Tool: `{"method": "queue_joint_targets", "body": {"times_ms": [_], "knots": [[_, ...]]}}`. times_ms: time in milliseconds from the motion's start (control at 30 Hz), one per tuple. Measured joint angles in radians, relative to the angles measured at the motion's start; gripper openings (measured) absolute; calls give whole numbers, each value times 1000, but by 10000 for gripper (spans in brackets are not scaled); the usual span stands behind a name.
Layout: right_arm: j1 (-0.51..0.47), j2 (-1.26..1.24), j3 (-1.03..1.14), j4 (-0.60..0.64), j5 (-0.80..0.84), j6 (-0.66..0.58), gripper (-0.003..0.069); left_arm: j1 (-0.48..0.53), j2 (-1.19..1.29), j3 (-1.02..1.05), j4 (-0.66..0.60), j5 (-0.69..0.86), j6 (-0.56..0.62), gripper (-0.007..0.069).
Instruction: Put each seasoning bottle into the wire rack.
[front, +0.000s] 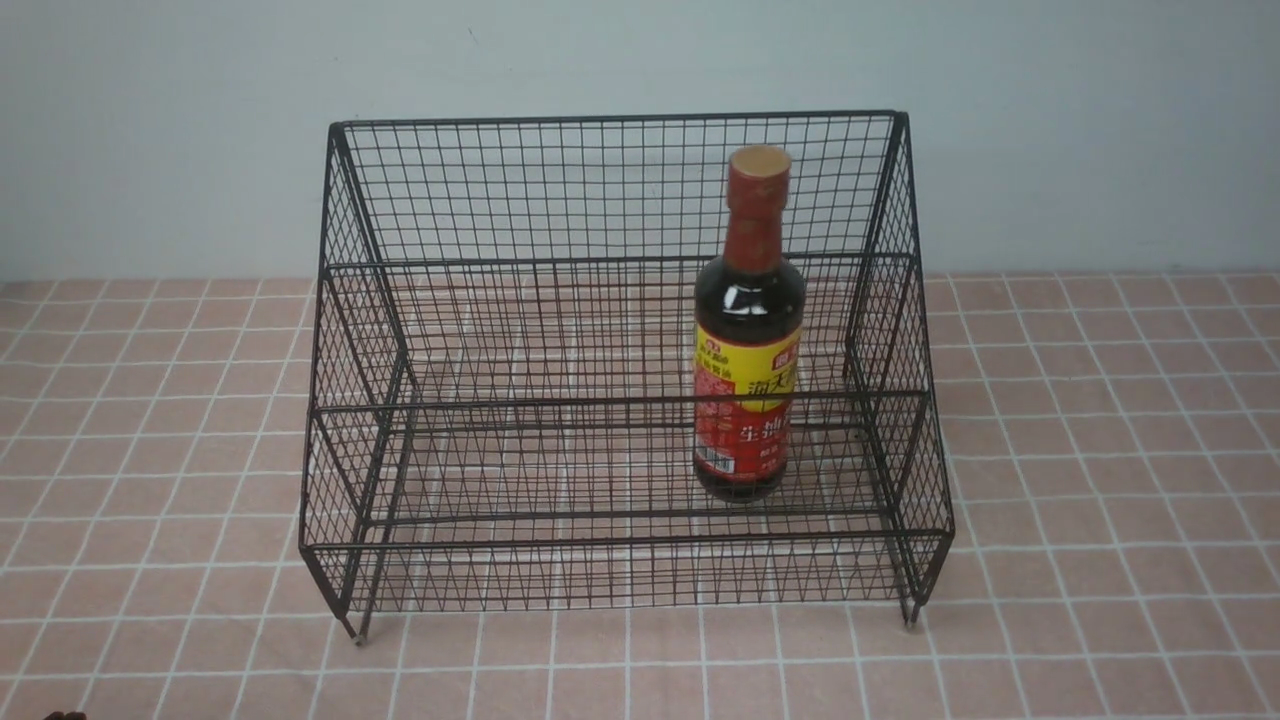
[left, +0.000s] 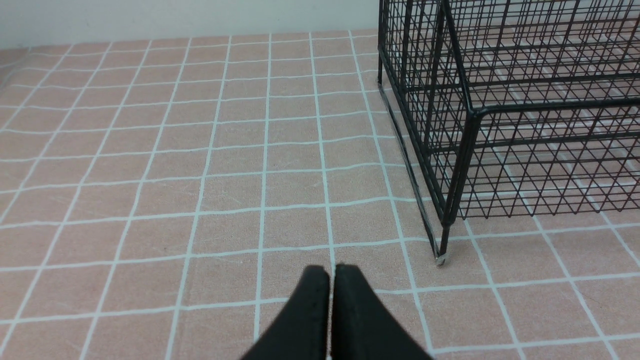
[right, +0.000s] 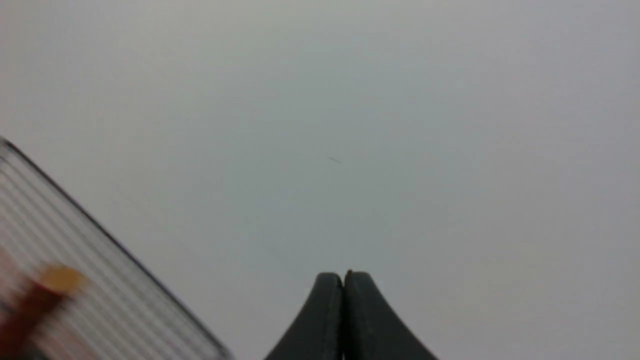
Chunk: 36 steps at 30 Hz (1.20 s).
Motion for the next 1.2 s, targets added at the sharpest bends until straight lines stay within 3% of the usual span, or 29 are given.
{"method": "queue_joint_targets", "body": {"times_ms": [33,100,200,233,267,300,367,533,667,833,1000,1200], "knots": [[0,-8,16,26,92,-99,-11,0,0,0,0,0,0,-7],[0,-15,31,88,186,-186,-11,0,0,0,0,0,0,-7],[0,-23,37,466,540,-250,-11,0,0,0,0,0,0,-7],[0,-24,37,676,642,-249,-11,0,0,0,0,0,0,-7],[0,-24,37,676,657,-249,-11,0,0,0,0,0,0,-7],[0,-25,42,892,724,-263,-11,0,0,0,0,0,0,-7],[0,-25,65,1220,756,-353,-11,0,0,0,0,0,0,-7],[0,-29,103,1727,629,-720,-11,0,0,0,0,0,0,-7],[0,-54,103,1934,523,-897,-11,0,0,0,0,0,0,-7],[0,-86,103,2051,499,-997,-12,0,0,0,0,0,0,-7],[0,-88,103,2053,501,-1018,-12,0,0,0,0,0,0,-7],[0,-88,103,1939,495,-1038,-12,0,0,0,0,0,0,-7]]}}
